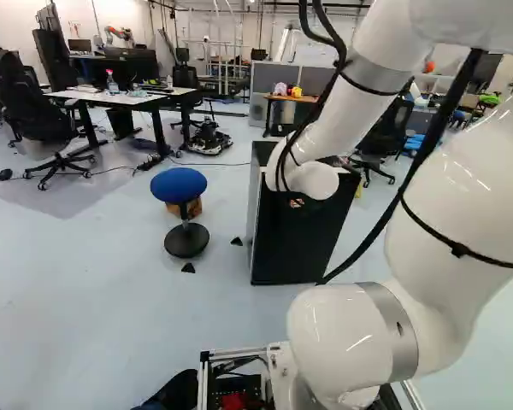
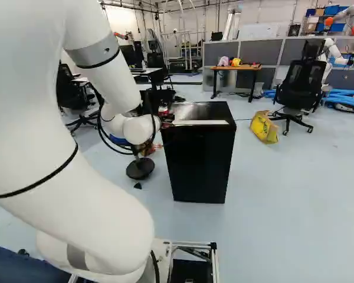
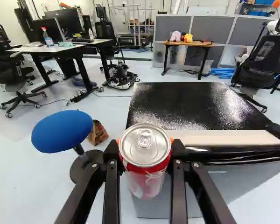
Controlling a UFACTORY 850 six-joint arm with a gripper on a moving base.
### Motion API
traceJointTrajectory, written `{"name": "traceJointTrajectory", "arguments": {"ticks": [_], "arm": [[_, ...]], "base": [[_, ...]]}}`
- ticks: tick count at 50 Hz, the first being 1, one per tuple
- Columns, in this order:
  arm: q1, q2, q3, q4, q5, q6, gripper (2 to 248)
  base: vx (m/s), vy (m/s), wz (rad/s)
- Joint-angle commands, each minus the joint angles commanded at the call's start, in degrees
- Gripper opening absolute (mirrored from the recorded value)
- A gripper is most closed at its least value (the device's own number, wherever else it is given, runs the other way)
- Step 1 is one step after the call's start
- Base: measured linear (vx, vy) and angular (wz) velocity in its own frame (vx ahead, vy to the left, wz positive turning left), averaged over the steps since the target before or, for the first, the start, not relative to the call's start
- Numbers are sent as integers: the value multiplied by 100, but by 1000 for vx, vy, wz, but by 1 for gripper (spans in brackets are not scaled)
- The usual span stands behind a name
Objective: Grab a drink from the fridge
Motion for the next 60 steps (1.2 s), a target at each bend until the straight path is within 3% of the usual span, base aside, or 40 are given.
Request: {"name": "traceJointTrajectory", "arguments": {"ticks": [33,60], "arm": [[70,864,1164,-16,234,0,98],[95,1180,1591,-22,320,0,98]], "base": [[0,0,0],[0,0,0]]}}
